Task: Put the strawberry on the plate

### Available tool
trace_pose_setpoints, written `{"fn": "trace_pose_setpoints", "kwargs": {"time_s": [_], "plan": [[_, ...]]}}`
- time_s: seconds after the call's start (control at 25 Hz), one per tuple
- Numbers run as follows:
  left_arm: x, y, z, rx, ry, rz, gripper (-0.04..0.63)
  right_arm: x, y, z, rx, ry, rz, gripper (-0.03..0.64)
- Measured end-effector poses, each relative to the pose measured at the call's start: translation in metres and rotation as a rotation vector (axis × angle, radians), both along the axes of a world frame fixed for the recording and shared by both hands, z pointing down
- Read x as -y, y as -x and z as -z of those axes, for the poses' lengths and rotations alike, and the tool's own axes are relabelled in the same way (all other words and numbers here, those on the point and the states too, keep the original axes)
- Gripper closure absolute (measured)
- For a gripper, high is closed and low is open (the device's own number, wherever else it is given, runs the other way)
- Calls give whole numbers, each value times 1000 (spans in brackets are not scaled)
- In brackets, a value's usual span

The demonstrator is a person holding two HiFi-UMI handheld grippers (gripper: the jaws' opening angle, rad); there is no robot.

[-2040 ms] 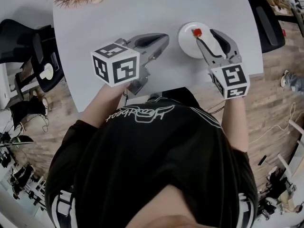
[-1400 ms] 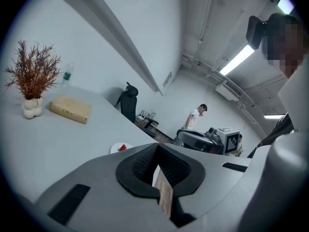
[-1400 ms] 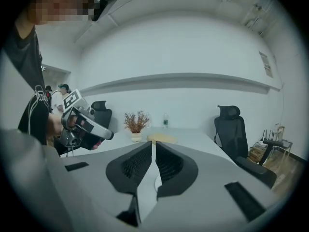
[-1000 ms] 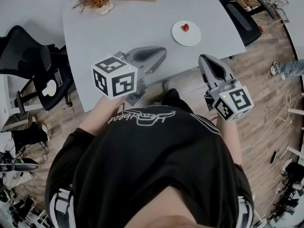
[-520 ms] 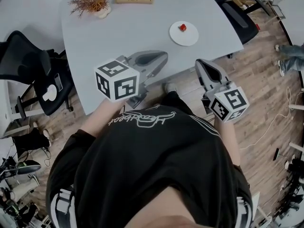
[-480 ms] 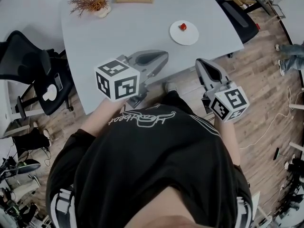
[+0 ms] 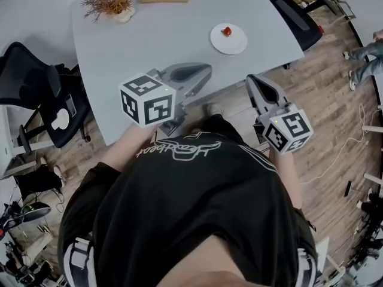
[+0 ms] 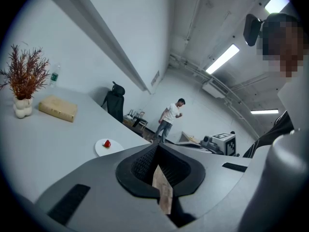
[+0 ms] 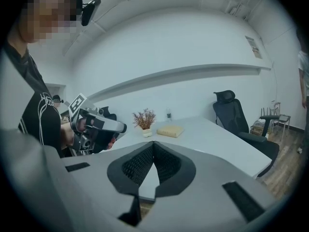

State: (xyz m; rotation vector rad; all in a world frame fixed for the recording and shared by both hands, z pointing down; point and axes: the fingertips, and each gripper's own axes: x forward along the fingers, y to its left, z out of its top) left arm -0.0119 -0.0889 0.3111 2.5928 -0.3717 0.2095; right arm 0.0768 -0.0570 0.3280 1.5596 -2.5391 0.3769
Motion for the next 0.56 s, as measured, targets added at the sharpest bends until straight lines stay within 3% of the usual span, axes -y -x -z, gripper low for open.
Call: {"fn": "trace_pose_setpoints", "kwargs": {"time_s": [0.56], "plan": [[-7,-6,-8,13,20,-6,589,-5,0,-7,-5,17,21,609]]}}
